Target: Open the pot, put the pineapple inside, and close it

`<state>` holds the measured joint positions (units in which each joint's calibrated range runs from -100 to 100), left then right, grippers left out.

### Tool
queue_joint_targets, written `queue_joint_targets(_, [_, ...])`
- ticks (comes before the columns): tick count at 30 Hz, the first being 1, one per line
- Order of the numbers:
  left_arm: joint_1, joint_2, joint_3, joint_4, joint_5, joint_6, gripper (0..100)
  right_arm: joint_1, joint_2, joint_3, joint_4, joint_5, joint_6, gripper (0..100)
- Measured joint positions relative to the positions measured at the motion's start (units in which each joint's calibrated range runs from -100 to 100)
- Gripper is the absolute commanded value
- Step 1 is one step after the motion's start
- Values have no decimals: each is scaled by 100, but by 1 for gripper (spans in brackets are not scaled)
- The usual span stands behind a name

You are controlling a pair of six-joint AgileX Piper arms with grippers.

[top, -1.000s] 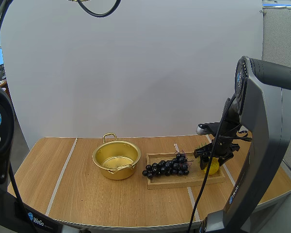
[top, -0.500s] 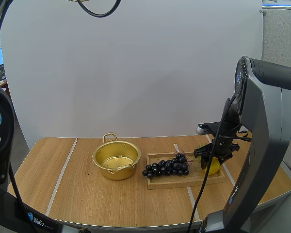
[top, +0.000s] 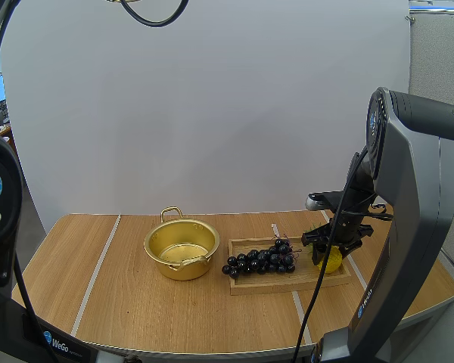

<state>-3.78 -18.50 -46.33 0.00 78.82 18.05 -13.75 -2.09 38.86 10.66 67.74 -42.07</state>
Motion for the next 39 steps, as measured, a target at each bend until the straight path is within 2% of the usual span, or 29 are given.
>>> queue_joint_targets(9, [0,0,0,0,0,0,0,9,-895,-50,77,127,-26,0])
queue_joint_targets(12, [0,0,0,0,0,0,0,110,-1739,-388,110,650,-56,0])
queue_joint_targets(19, [0,0,0,0,0,0,0,373,-2624,-854,330,1404,-56,0])
queue_joint_targets(23, [0,0,0,0,0,0,0,784,-2958,-1229,612,2017,-66,0])
queue_joint_targets(32, [0,0,0,0,0,0,0,1583,-2998,-1320,752,2258,12,0])
queue_joint_targets(35, [0,0,0,0,0,0,0,2117,-2846,-1330,767,2258,146,0])
queue_joint_targets(39, [0,0,0,0,0,0,0,2374,-2619,-1330,767,2258,254,0])
